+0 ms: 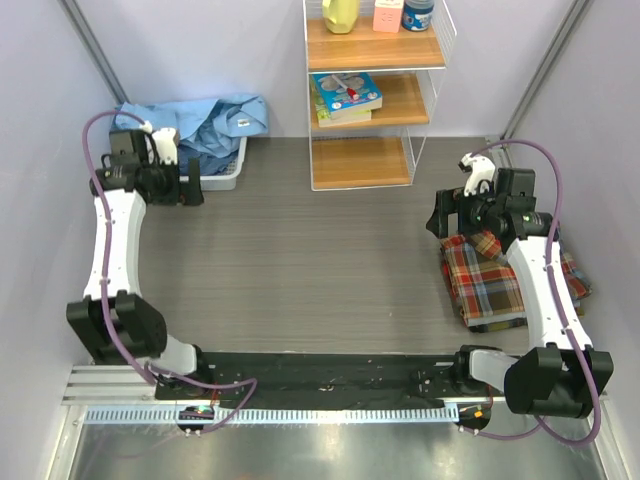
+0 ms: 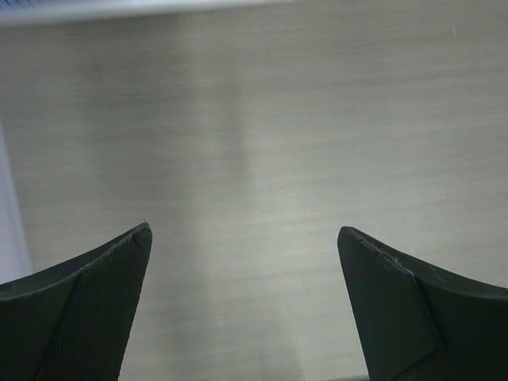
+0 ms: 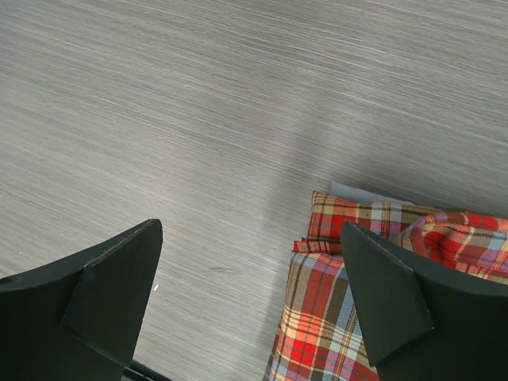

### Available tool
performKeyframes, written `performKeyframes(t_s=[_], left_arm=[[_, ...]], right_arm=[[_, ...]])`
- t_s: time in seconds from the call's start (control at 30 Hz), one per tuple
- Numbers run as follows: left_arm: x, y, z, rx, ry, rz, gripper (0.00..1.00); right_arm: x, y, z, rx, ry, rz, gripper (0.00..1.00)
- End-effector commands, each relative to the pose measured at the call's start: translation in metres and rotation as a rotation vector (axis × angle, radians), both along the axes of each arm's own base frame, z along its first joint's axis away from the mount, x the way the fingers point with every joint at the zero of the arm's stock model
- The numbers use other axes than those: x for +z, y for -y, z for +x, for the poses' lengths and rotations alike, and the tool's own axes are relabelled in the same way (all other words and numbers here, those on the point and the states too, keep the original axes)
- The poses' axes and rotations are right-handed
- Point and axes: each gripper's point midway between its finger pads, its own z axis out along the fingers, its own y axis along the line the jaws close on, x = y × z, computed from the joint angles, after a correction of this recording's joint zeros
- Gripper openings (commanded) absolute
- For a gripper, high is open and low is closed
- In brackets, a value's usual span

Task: Fold and stack the long sleeve shirts
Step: Grab the shirt from the pile

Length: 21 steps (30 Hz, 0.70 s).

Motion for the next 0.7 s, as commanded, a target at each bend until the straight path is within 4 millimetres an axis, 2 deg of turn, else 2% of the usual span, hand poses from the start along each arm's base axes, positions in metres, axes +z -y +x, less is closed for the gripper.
performKeyframes(t_s=[0.0,0.03,0.1,0.13,0.17,0.2,0.23,0.27,0.3,0.33,0.37,0.47,0.5,0.57,0.6,0.63,0.67], left_arm=[[0.039,-0.021,0.062,0.013,0.153,0.078,1.00],[0.031,-0.021,0.078,0.003,0.147,0.077,1.00],[0.048,-0.026,0.109,0.002,0.241,0.089,1.00],[0.066,-0.028,0.127,0.002,0.303,0.099,1.00],[0.055,-0.031,0.148,-0.001,0.298,0.096,1.00],[0.056,-0.032,0.165,-0.011,0.324,0.097,1.00],[0.087,-0.030,0.182,-0.034,0.409,0.097,1.00],[0.061,-0.032,0.205,-0.042,0.376,0.085,1.00],[0.065,-0.031,0.219,-0.054,0.409,0.087,1.00],[0.086,-0.030,0.233,-0.070,0.482,0.097,1.00],[0.065,-0.028,0.250,-0.095,0.472,0.090,1.00],[0.066,-0.022,0.283,-0.142,0.587,0.127,1.00],[0.053,-0.020,0.294,-0.171,0.596,0.145,1.00],[0.051,-0.006,0.308,-0.230,0.649,0.156,1.00],[0.035,-0.004,0.316,-0.251,0.645,0.182,1.00],[0.037,0.003,0.324,-0.262,0.679,0.205,1.00],[0.032,0.001,0.330,-0.248,0.683,0.238,1.00]], right_arm=[[0.018,-0.006,0.005,0.048,0.042,0.013,1.00],[0.018,-0.007,0.005,0.053,0.041,0.015,1.00],[0.015,-0.008,0.007,0.056,0.032,0.019,1.00],[0.015,-0.009,0.007,0.062,0.028,0.021,1.00],[0.014,-0.009,0.008,0.063,0.025,0.024,1.00],[0.013,-0.010,0.009,0.069,0.020,0.027,1.00],[0.012,-0.010,0.009,0.073,0.017,0.027,1.00],[0.012,-0.011,0.009,0.077,0.013,0.030,1.00],[0.010,-0.010,0.010,0.076,0.010,0.029,1.00],[0.008,-0.010,0.011,0.079,0.002,0.029,1.00],[0.007,-0.010,0.011,0.078,-0.001,0.026,1.00],[0.004,-0.007,0.012,0.076,-0.018,0.010,1.00],[0.002,-0.006,0.011,0.075,-0.025,0.005,1.00],[0.000,-0.004,0.012,0.072,-0.035,-0.009,1.00],[-0.001,-0.003,0.012,0.071,-0.041,-0.013,1.00],[-0.004,-0.002,0.012,0.071,-0.047,-0.016,1.00],[-0.005,-0.002,0.013,0.070,-0.052,-0.019,1.00]])
